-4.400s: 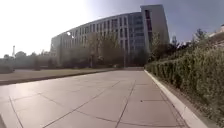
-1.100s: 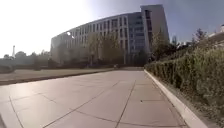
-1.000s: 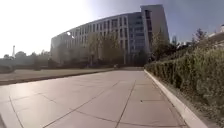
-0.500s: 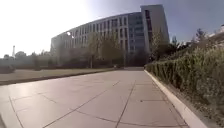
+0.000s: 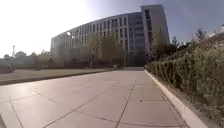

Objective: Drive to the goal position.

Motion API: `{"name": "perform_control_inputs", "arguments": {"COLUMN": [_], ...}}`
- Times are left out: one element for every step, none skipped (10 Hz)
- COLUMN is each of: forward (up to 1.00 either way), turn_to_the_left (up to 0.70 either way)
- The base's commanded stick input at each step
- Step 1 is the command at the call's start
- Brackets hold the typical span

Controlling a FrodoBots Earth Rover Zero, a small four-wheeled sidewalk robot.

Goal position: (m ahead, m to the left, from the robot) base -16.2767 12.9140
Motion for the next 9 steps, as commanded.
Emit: {"name": "perform_control_inputs", "arguments": {"forward": [0.04,0.04,0.04,0.04,0.04,0.04,0.04,0.04,0.04], "turn_to_the_left": [0.0,0.0,0.0,0.0,0.0,0.0,0.0,0.0,0.0]}}
